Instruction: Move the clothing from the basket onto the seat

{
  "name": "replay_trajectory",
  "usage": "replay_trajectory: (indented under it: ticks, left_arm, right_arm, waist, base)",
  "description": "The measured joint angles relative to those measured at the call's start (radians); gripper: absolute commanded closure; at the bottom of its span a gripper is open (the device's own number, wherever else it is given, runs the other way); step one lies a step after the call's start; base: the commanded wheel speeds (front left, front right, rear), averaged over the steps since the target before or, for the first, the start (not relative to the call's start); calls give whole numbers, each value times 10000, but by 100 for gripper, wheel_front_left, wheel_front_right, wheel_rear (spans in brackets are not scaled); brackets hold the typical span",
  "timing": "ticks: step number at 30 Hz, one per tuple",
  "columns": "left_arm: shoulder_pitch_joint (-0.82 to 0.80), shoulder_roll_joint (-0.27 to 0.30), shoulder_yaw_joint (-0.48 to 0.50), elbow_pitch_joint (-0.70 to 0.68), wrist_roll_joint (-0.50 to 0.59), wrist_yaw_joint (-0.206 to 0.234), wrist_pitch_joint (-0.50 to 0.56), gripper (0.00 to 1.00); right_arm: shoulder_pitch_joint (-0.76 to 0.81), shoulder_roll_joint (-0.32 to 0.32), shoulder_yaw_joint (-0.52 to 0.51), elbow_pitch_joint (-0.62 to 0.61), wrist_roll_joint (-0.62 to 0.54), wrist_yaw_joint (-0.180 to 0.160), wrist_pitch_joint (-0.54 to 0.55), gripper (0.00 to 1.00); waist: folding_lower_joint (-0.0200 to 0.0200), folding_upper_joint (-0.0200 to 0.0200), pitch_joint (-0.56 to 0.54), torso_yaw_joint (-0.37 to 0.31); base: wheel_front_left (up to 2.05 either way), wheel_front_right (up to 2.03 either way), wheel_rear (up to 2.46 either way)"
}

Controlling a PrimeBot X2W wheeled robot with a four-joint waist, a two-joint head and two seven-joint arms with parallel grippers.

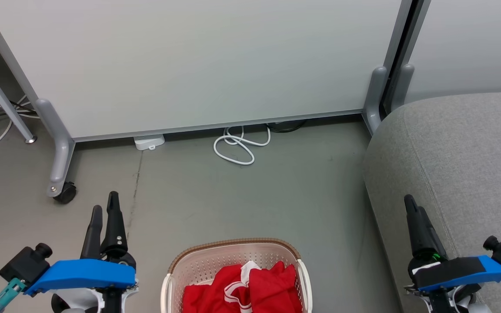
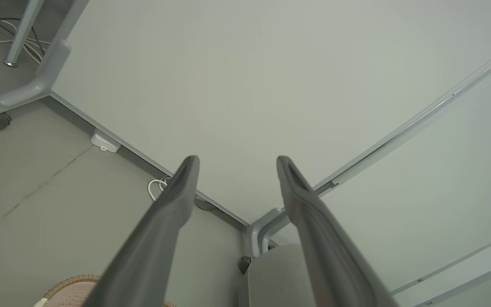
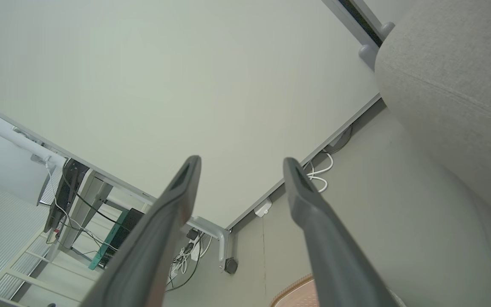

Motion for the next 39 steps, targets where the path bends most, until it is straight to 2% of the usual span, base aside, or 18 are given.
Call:
replay_trajectory:
  ticks: [14,39]
  left_arm:
    - [-33,144,-623,65,2608,326,-435,0]
    - [-273,539,-1615,255,5300,848,-1070,0]
  right_arm:
    - [-144,-6,347,107,-2349,2,-439,0]
    - [-243,-23,652,194,-5235,12,-1080,0]
  waist:
    - [0,0,9,30]
    - [0,0,102,83]
  base:
    - [0,0,0]
    - [0,0,0]
